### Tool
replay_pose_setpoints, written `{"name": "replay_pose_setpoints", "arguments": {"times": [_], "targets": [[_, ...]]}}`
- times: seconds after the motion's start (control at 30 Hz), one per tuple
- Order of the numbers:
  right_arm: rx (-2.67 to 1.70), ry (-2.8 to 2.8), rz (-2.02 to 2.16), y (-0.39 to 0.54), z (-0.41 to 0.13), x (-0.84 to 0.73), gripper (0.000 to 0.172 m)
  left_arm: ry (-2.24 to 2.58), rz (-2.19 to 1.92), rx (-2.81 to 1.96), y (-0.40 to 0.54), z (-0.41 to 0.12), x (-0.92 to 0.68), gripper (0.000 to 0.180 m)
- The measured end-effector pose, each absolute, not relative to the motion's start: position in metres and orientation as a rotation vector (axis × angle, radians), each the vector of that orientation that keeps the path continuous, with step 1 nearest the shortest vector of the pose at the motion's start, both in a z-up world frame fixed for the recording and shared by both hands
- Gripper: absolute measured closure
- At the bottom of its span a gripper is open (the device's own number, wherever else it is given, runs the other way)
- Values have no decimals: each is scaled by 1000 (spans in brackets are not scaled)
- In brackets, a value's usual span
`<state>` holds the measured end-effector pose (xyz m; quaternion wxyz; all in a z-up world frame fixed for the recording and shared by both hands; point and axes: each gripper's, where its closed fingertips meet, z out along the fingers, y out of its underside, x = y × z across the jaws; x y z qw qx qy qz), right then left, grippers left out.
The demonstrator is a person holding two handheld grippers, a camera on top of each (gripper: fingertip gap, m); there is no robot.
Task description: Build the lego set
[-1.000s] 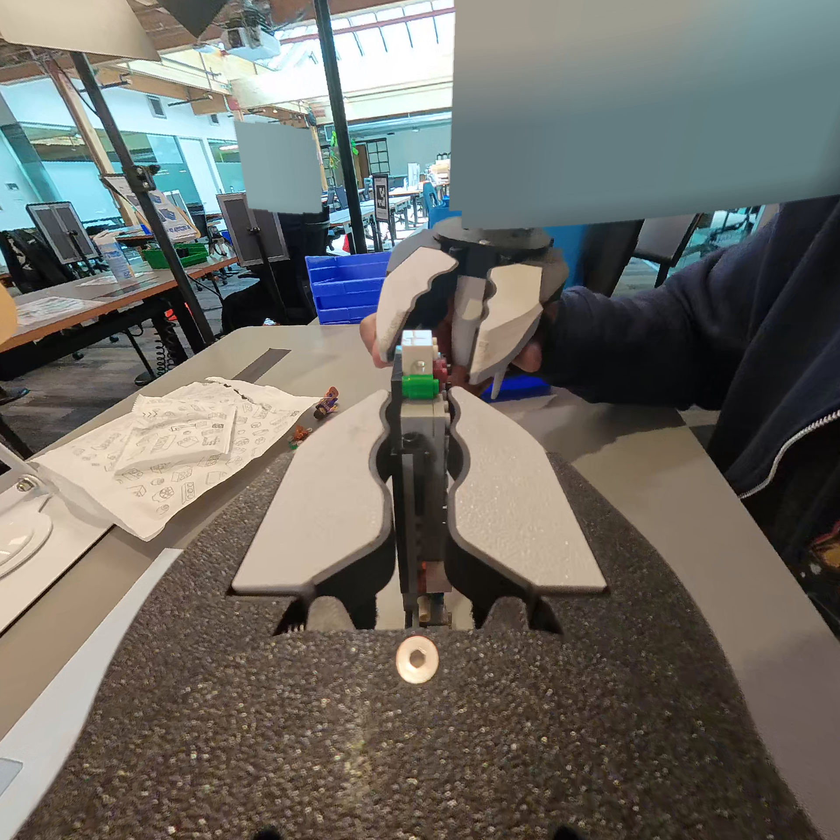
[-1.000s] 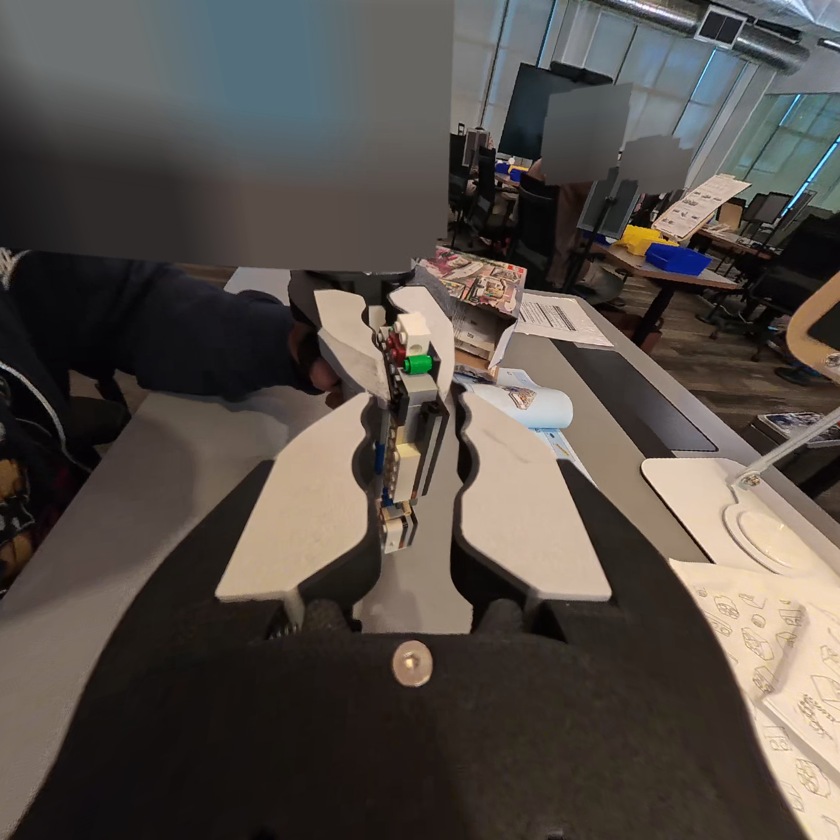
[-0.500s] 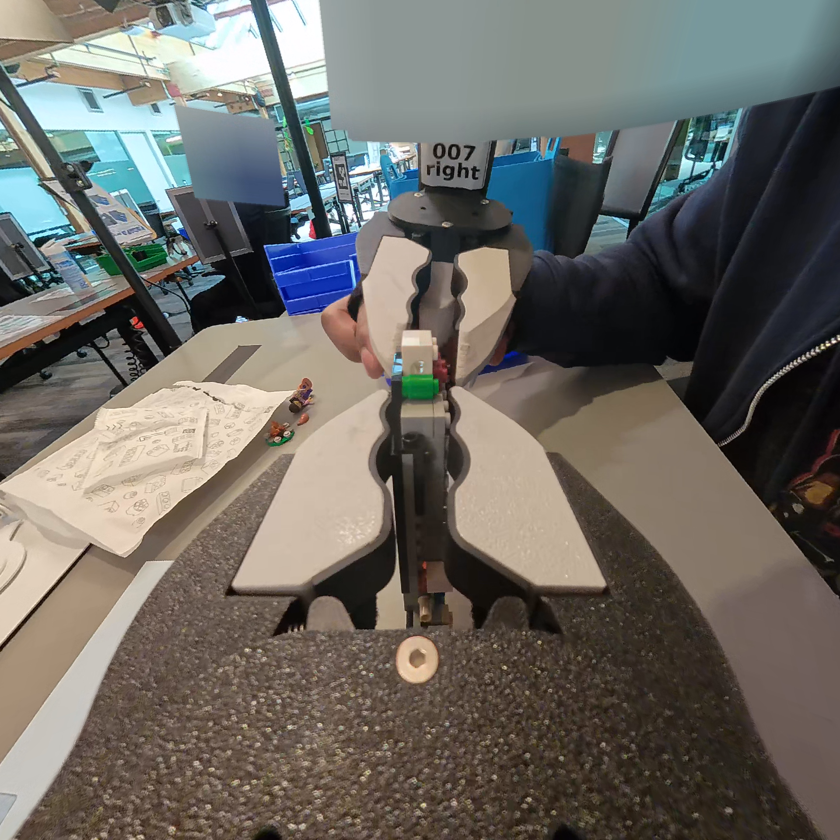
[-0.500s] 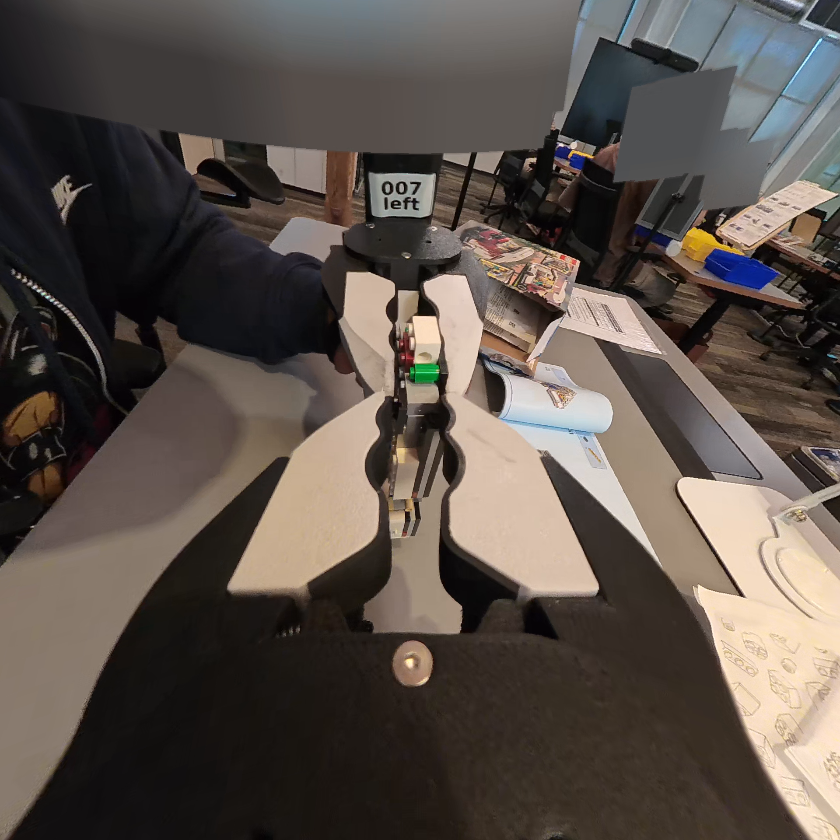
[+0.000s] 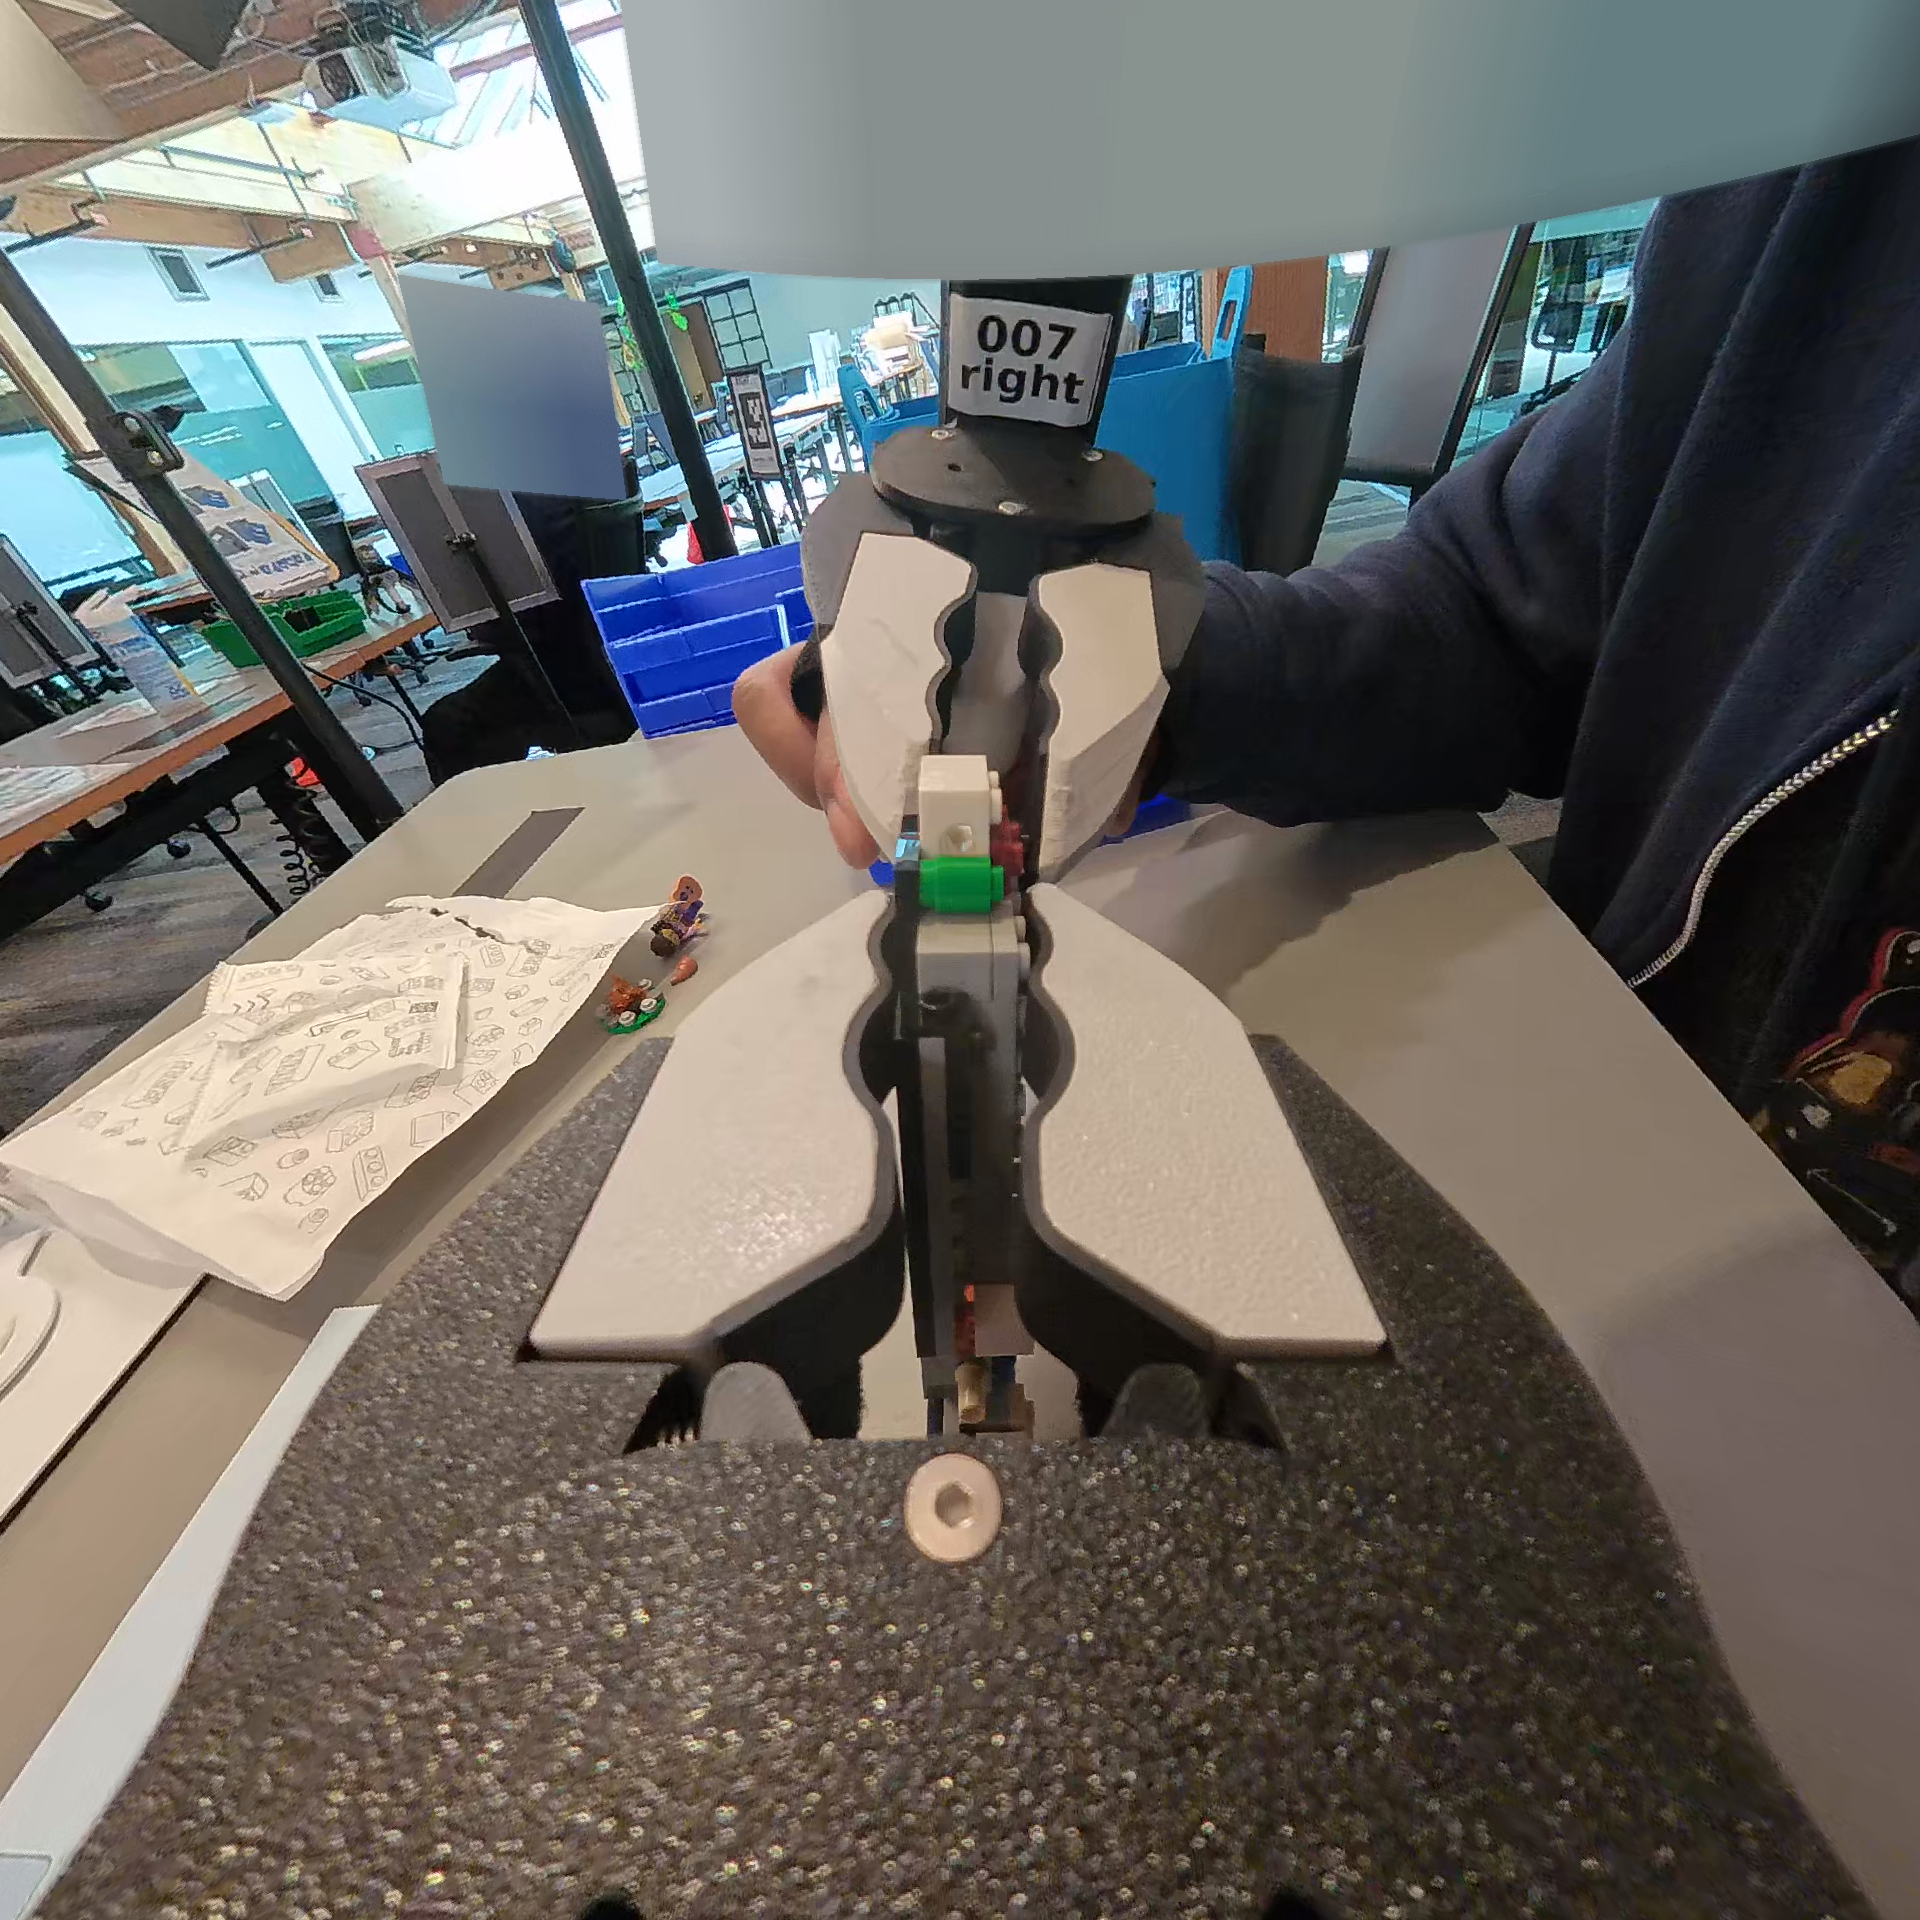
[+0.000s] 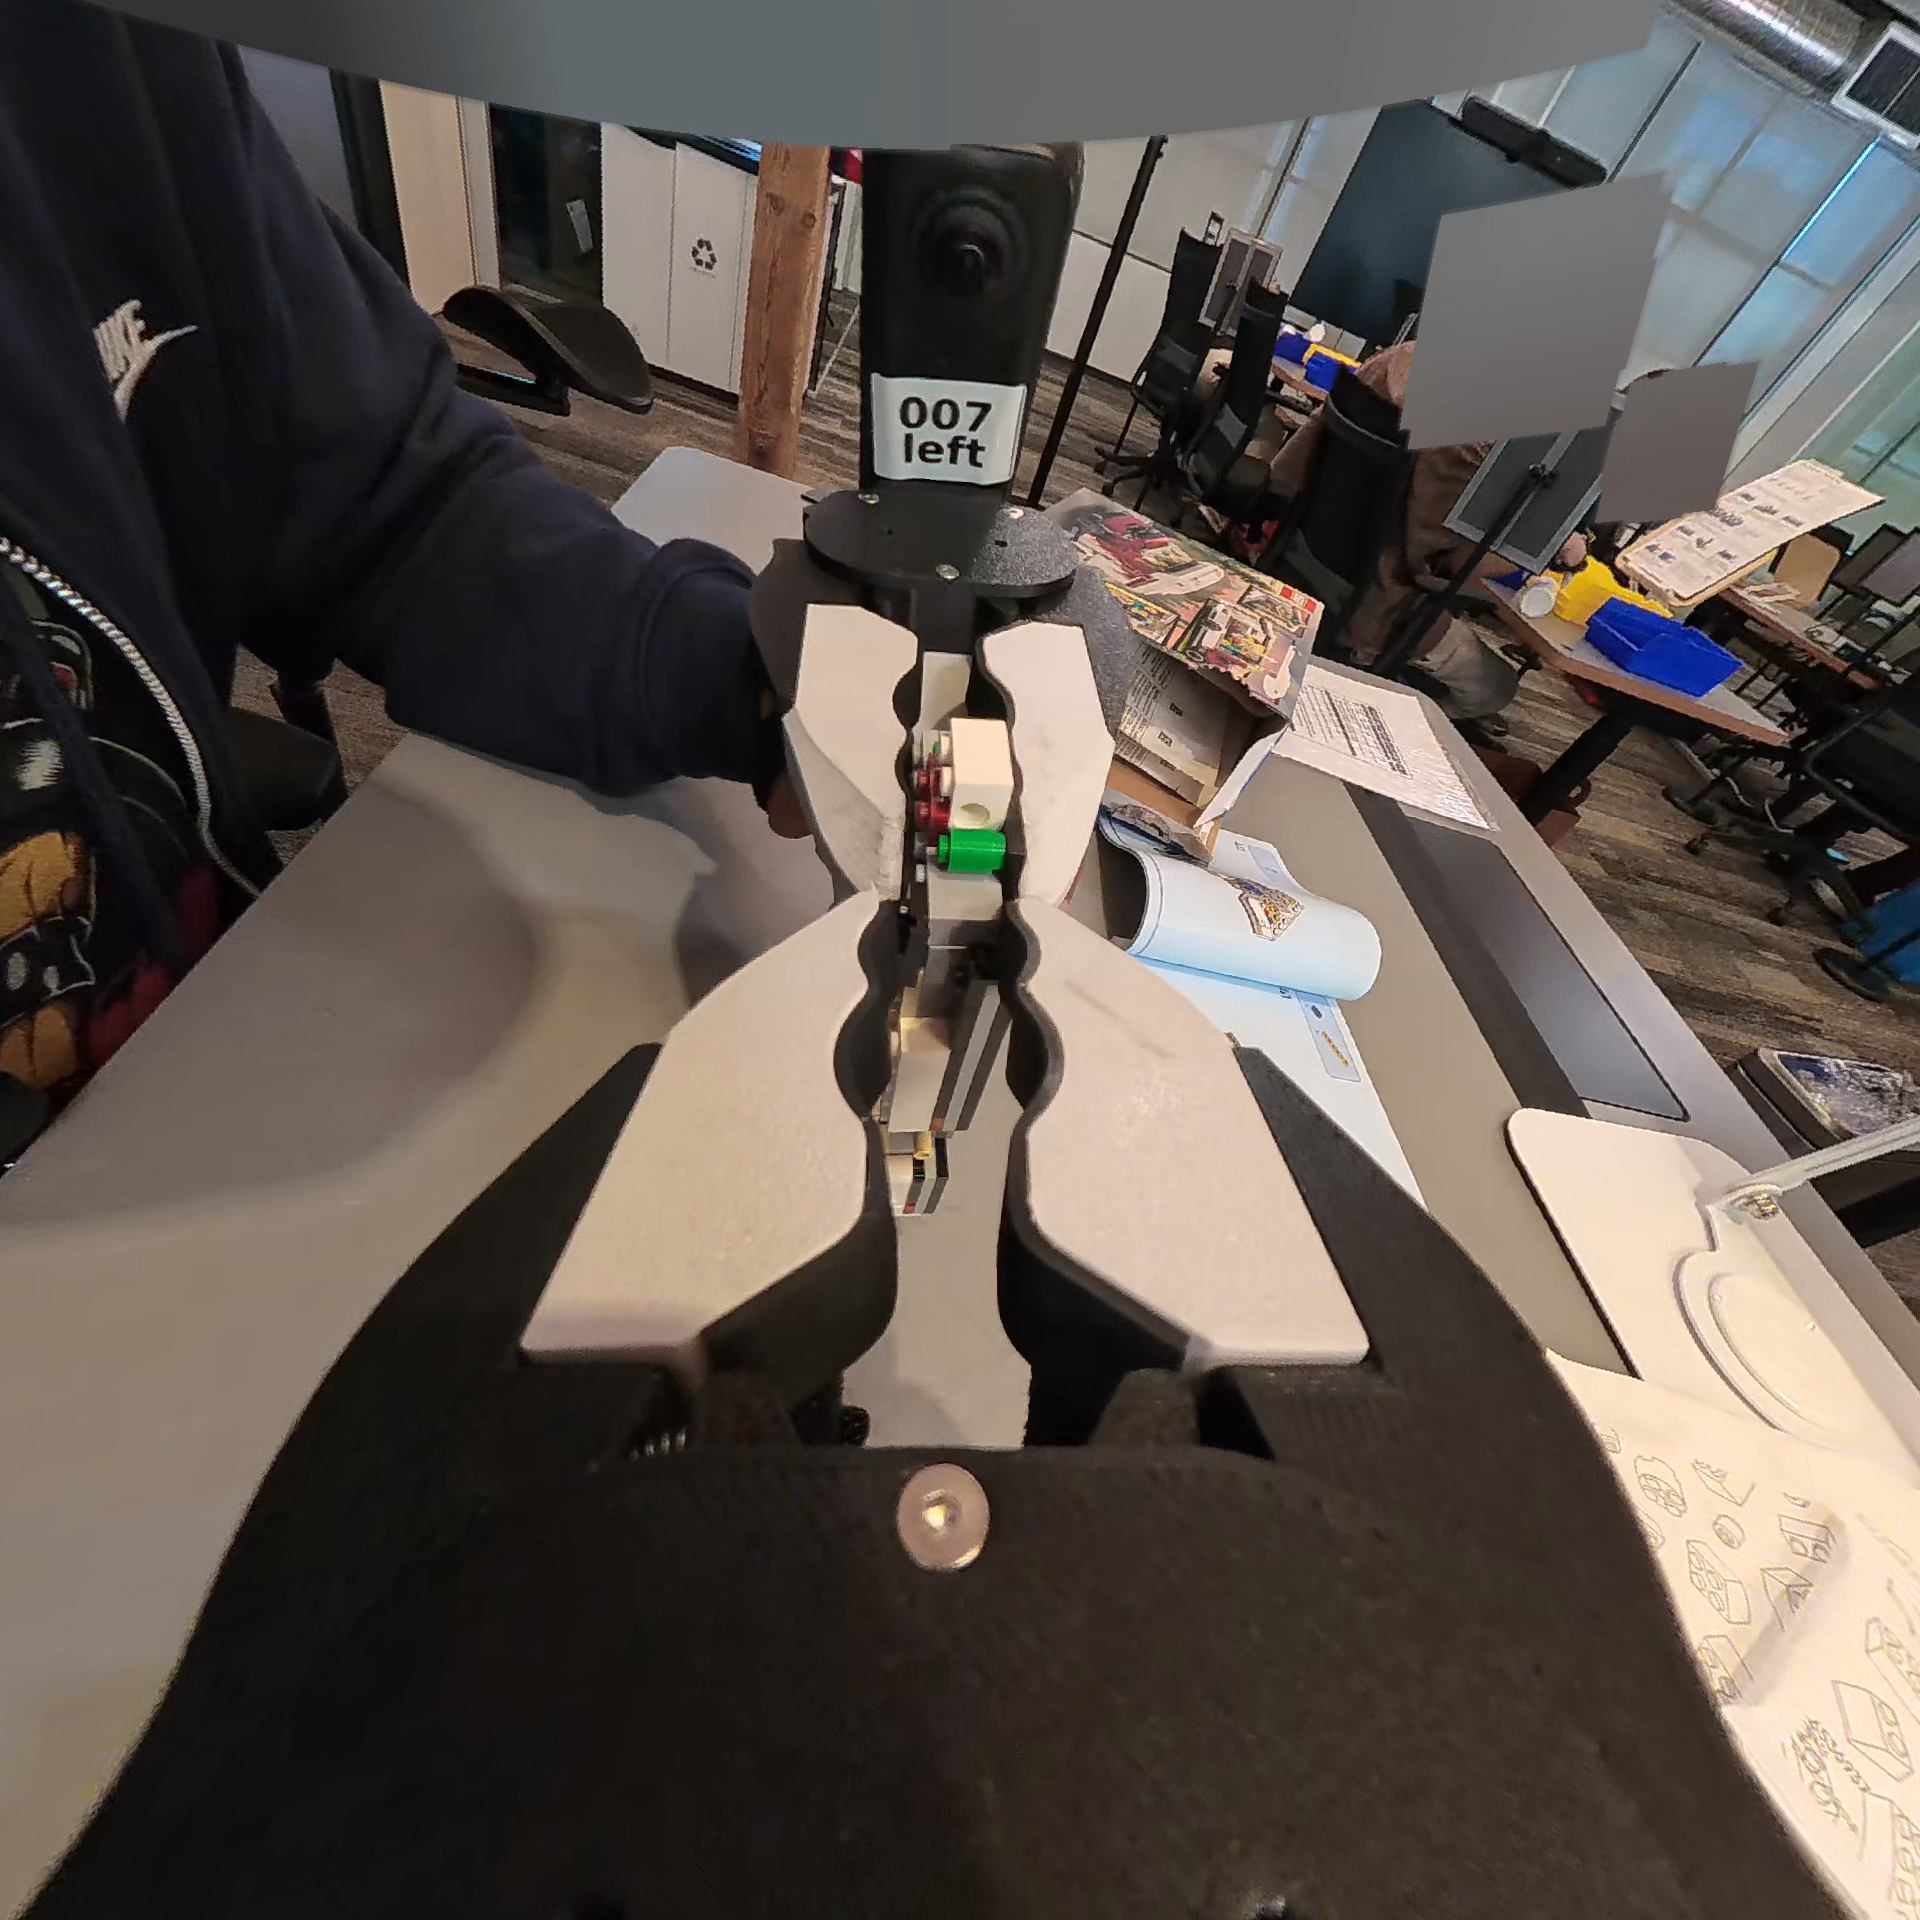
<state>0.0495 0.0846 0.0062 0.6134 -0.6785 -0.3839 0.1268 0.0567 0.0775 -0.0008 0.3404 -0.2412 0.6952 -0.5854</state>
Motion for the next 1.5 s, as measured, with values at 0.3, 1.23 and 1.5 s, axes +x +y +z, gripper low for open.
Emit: {"name": "replay_pose_setpoints", "arguments": {"times": [0.3,1.23,1.5], "targets": [[-1580,-791,331,91,7,56,145,1762,-1554,-641,81,-2,59,161],[-1571,-780,342,90,-2,52,147,1679,-1595,-547,79,0,53,161],[-1572,-770,324,91,-1,53,147,1666,-1597,-564,81,1,54,162]]}}
